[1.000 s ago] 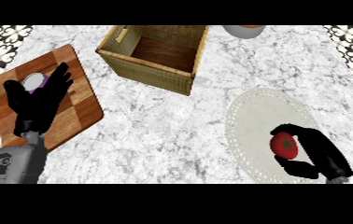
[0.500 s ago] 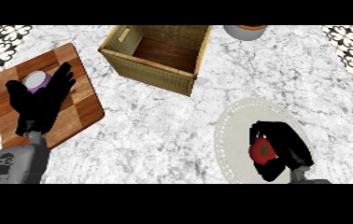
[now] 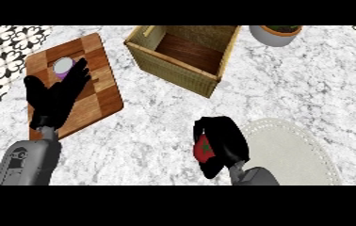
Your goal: Pick the tomato from the placemat and place it in the basket
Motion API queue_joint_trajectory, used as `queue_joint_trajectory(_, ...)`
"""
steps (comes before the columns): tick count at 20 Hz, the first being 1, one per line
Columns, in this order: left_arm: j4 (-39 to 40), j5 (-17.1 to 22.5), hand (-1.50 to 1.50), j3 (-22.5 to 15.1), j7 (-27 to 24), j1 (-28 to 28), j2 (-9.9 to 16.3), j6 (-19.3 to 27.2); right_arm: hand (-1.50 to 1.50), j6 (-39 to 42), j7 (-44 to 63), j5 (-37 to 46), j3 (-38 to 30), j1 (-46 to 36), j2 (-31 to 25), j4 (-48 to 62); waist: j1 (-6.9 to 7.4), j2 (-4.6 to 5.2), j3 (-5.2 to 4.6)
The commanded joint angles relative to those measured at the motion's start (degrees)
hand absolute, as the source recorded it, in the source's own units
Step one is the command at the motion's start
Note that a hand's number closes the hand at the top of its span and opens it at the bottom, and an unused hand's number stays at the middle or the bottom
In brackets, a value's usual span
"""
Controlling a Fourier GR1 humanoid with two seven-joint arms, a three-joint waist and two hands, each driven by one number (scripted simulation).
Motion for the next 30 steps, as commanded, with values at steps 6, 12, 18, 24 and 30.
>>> queue_joint_trajectory(6,0.8,-0.7,0.00,-1.7,0.1,-1.8,-1.1,-0.2,1.50,-18.5,13.9,-11.8,12.7,-8.3,0.9,-7.4,1.96,-0.21,0.51)
queue_joint_trajectory(12,1.8,-0.8,0.00,-2.0,1.2,-2.9,-1.3,-0.2,1.50,-28.6,25.3,-8.4,16.0,-19.4,0.9,-9.2,1.33,-1.03,-0.08)
queue_joint_trajectory(18,2.9,-1.5,0.00,-2.3,1.0,-3.0,-1.9,0.5,1.50,-33.8,39.0,-5.2,16.9,-30.6,0.9,-6.7,0.72,-1.25,-0.38)
queue_joint_trajectory(24,3.7,-1.6,0.00,-2.3,1.4,-3.8,-1.8,0.4,1.50,-32.5,48.5,-3.7,12.1,-45.5,0.9,-1.7,1.07,-1.24,-0.50)
queue_joint_trajectory(30,4.2,-1.9,0.00,-2.3,1.4,-5.4,-2.1,1.0,1.50,-31.9,53.3,-3.2,6.8,-58.2,0.9,7.3,1.51,-0.69,-0.49)
